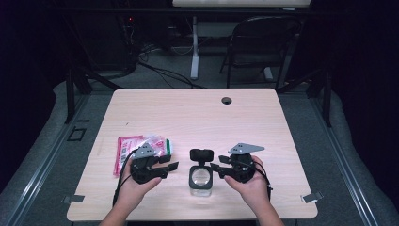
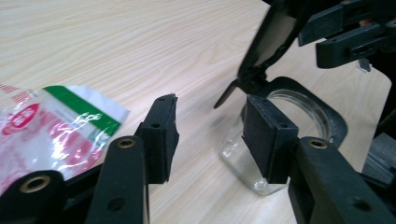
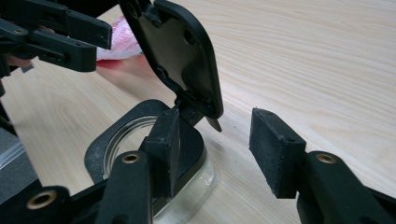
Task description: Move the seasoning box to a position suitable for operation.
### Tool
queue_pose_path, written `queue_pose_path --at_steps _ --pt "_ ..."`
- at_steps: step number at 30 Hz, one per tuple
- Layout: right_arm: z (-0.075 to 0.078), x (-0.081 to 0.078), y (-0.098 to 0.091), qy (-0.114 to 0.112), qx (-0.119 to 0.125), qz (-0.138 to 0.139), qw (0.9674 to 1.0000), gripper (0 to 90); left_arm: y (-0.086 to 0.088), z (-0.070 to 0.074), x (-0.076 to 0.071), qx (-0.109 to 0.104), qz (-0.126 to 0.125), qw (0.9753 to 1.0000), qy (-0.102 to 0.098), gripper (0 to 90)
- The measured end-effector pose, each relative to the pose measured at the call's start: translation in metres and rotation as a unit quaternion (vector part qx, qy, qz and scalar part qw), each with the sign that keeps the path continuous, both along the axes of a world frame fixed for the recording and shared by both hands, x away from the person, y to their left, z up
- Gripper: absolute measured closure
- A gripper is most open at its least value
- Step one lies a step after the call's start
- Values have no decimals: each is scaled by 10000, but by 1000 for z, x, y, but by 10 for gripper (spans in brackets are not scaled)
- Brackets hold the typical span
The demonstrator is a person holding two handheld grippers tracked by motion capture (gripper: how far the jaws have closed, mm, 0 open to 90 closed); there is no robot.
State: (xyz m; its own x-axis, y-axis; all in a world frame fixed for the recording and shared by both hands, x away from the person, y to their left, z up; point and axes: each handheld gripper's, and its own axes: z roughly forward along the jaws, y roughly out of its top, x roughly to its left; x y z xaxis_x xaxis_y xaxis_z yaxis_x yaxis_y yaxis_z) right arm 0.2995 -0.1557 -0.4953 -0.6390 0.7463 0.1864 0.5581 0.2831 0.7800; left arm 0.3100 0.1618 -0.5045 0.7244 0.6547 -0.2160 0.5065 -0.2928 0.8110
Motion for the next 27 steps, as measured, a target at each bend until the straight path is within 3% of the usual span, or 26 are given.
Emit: queue_pose_path --at_steps 8,13,22,27 --pt "2 -2 0 -32 -93 61 9999 517 11 -2 5 246 6 9997 -89 534" --pt "3 -2 -3 7 -124 50 9999 588 17 -3 6 238 10 9996 -135 516" --pt "7 -1 -12 -71 -13 -78 9999 608 36 -2 11 457 396 9980 -194 551" --pt "8 -2 -16 -104 -77 -160 9998 608 51 1 13 372 573 9975 -195 570"
